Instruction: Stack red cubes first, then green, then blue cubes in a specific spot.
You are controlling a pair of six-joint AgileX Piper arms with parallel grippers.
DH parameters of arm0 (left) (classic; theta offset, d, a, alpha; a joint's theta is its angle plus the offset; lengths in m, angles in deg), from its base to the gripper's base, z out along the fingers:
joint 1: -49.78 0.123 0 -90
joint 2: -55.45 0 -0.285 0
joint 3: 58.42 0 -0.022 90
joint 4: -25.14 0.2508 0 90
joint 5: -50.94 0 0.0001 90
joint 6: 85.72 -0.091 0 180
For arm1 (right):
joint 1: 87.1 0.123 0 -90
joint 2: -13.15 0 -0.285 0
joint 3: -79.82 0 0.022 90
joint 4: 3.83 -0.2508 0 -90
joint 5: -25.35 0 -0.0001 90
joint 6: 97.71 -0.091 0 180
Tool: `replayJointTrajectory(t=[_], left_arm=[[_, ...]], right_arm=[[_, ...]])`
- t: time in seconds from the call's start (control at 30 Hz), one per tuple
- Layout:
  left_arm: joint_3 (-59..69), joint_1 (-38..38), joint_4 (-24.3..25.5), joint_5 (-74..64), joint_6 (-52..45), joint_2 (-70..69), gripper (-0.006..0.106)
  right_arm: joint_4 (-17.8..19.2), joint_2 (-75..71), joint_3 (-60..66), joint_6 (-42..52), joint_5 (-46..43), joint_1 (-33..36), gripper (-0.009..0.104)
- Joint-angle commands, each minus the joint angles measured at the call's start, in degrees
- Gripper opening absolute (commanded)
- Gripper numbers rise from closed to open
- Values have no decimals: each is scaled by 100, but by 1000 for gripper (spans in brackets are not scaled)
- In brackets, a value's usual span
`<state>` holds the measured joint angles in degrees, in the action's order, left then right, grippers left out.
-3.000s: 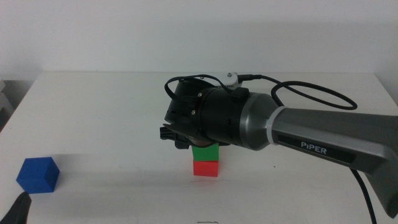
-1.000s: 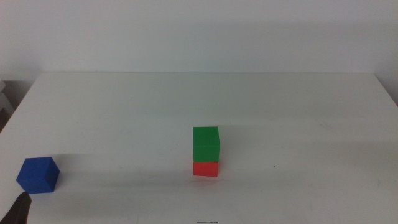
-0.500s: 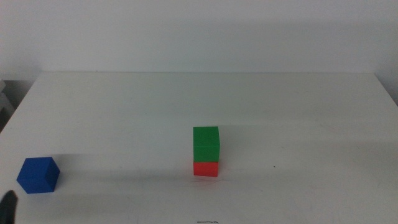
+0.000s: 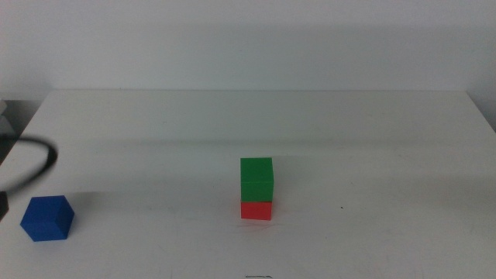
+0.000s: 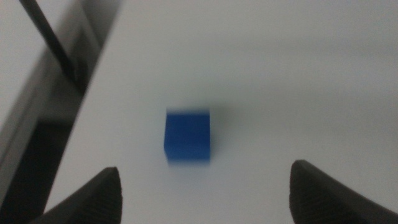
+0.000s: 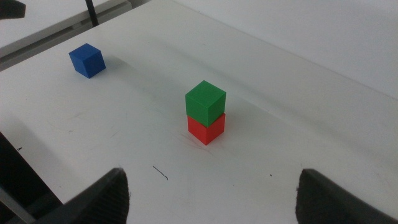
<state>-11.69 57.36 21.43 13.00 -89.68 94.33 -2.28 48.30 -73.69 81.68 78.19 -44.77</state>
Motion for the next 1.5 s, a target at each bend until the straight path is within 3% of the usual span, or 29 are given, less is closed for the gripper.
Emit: replayJointTrajectory(t=[0.0,0.2,0.4,0.93,1.47], left_arm=[[-906,-42,-49,-1054,-246,608,90],[-1970,-42,-58,-2928,-730,1491,90],[-2055,-35,-515,-2385,-822,1985,90],[-3185,61,124,-2084,-886,4957,90],[-3350,61,173,-1416,-833,6466,90]], right_arm=[[71,47,-122,60,-415,-33,85],[66,47,-122,60,-415,-33,85],[66,47,-122,60,-415,-33,85],[66,47,-122,60,-415,-33,85],[66,47,-122,60,-415,-33,85]])
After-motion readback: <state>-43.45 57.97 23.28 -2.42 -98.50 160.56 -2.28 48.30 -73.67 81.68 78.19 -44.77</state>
